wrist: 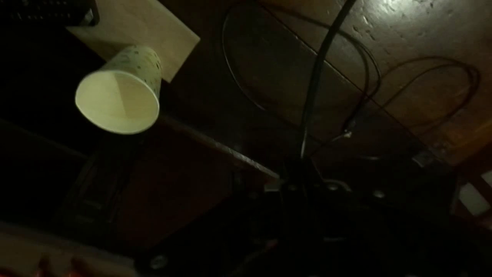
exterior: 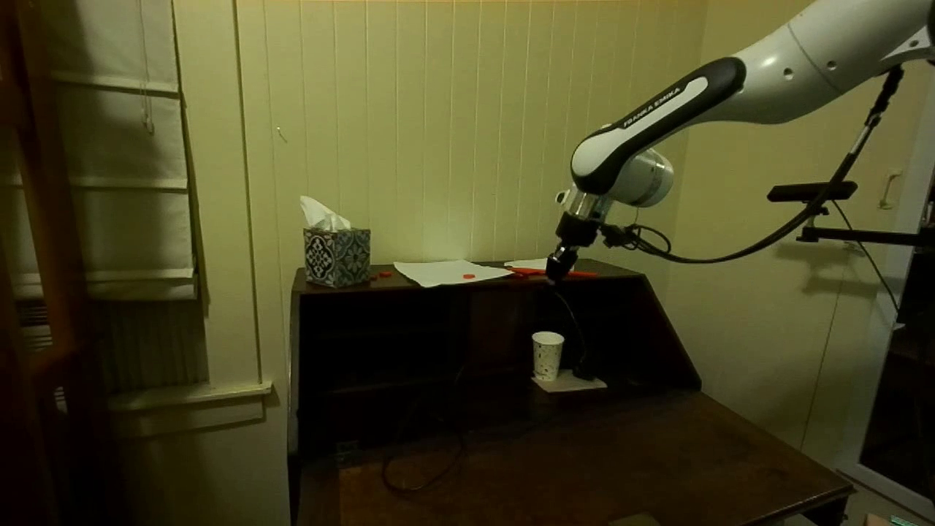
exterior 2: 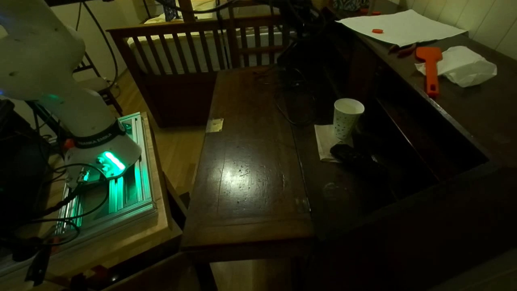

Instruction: Put the cable on the top shelf

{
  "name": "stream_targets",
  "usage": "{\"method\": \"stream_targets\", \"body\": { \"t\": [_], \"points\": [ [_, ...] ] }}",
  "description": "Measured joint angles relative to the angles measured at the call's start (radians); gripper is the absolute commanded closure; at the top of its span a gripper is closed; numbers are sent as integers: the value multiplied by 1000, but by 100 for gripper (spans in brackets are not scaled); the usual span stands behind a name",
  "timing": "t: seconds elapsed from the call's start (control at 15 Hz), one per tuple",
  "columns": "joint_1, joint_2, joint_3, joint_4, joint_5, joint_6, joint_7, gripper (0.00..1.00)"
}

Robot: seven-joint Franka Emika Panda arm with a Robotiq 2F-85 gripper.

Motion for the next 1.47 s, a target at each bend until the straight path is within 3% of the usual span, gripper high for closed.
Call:
{"method": "stream_targets", "body": {
  "t": [0.27,0.53,1.0,1.47],
  "points": [
    [78,-132,-35,-3,51,57,2,97],
    [152,-173,-67,4,81,219,15,95],
    [169,-171,-86,4,71,248,21,96],
    [176,-164,-81,31,55,609,58,96]
  ]
}}
